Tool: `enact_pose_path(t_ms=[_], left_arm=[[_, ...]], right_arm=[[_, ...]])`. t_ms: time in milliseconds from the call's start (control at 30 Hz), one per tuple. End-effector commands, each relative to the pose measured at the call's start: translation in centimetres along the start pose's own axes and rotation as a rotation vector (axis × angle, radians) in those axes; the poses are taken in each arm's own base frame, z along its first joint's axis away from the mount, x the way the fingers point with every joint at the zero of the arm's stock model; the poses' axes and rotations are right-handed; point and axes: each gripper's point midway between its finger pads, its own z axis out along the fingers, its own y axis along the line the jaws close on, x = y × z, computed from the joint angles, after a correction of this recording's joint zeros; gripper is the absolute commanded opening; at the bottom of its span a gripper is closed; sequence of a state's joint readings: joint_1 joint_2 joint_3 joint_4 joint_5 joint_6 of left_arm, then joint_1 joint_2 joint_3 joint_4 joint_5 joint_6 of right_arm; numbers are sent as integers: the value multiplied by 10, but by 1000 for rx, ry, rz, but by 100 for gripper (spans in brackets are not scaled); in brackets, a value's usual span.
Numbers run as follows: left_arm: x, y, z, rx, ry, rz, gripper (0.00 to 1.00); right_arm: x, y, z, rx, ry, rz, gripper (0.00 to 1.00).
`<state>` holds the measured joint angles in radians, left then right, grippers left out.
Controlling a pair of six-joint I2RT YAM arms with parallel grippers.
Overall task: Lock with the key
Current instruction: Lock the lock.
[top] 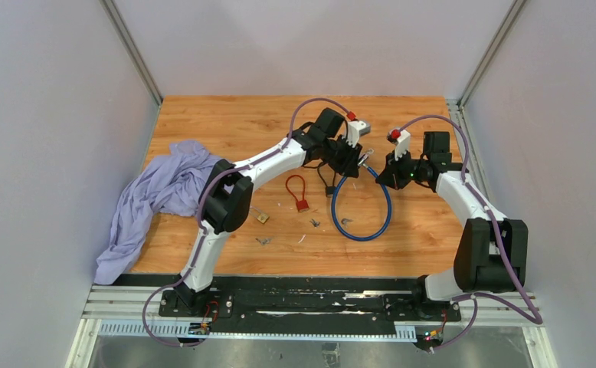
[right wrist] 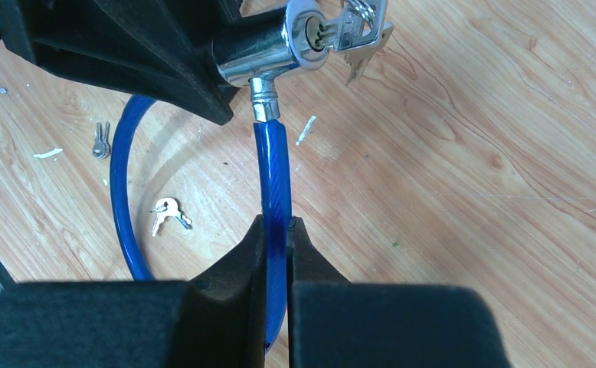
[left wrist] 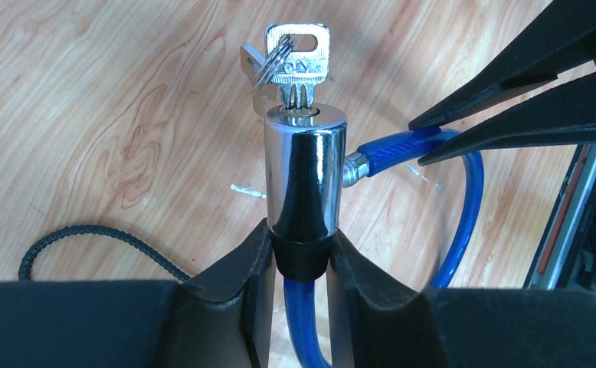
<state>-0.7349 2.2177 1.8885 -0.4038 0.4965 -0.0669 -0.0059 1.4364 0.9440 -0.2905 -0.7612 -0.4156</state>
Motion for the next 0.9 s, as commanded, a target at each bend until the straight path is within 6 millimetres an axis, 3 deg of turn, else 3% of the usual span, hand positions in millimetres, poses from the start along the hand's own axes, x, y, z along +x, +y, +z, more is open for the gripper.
enact_pose_path(t_ms=[0, 133, 533, 733, 867], left_arm=[[-15, -8, -3, 42, -41, 6, 13], [-14, -11, -9, 37, -49, -1, 1], [-23, -31, -42, 43, -91, 4, 0], [-24, -39, -66, 22, -128, 69, 0], [-20, -39, -78, -9, -160, 97, 0]], right_arm=[[-20, 13, -2, -65, -48, -5, 1], [-32, 22, -5, -107, -75, 23, 1], [-72, 61, -4, -179, -123, -3, 1], [-76, 57, 0, -151, -107, -39, 1], [-75, 61, 1, -185, -86, -17, 11]])
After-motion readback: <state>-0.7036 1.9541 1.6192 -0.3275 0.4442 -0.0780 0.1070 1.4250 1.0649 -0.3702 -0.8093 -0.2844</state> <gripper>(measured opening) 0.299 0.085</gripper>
